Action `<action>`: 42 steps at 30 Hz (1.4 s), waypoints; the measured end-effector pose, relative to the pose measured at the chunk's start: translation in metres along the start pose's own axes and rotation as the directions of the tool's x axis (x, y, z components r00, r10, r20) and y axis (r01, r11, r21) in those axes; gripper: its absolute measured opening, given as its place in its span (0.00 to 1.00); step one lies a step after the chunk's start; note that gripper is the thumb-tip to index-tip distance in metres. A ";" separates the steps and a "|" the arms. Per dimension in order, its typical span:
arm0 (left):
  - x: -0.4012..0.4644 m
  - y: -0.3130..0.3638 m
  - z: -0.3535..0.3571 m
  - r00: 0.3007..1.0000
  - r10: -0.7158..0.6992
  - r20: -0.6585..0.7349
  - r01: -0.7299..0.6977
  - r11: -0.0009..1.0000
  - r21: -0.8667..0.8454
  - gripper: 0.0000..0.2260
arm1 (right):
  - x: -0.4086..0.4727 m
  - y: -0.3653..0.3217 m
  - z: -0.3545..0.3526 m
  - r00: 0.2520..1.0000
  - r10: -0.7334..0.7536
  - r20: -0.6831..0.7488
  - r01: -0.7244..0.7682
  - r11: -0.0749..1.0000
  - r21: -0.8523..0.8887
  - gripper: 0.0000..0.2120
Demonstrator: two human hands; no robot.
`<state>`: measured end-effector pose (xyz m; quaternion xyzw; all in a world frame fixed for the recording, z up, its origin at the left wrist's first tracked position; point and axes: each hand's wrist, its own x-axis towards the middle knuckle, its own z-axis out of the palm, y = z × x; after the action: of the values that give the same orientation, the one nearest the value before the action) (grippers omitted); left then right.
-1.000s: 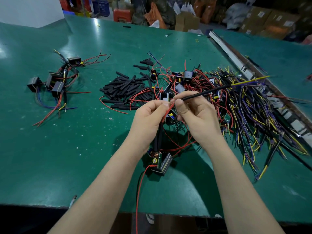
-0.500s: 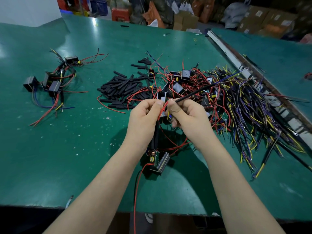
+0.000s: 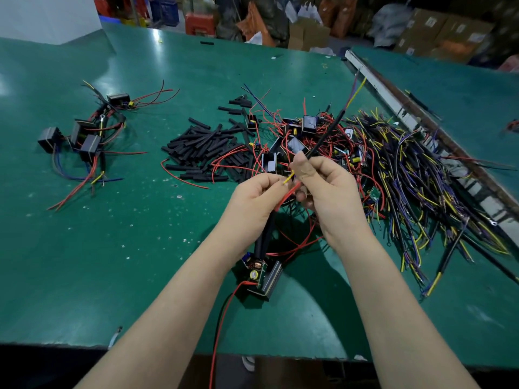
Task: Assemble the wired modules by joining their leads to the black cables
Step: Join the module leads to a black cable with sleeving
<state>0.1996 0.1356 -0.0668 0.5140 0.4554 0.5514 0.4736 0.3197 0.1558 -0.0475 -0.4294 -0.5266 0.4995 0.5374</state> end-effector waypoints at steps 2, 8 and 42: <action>0.000 0.001 0.001 0.999 -0.038 0.000 0.038 0.996 -0.079 0.10 | 0.001 0.000 -0.001 0.999 -0.007 -0.032 0.006 1.000 -0.031 0.13; -0.001 0.004 -0.002 0.998 -0.063 -0.015 0.059 0.981 -0.183 0.15 | 0.000 0.002 -0.004 0.985 -0.075 0.155 0.093 0.989 -0.113 0.09; 0.000 0.000 -0.005 0.989 0.018 -0.146 -0.029 0.997 -0.073 0.08 | 0.001 -0.003 -0.004 0.991 0.078 0.105 -0.098 0.976 0.193 0.10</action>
<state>0.1949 0.1351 -0.0669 0.4597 0.4615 0.6099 0.4514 0.3241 0.1563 -0.0450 -0.3718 -0.4802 0.5930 0.5286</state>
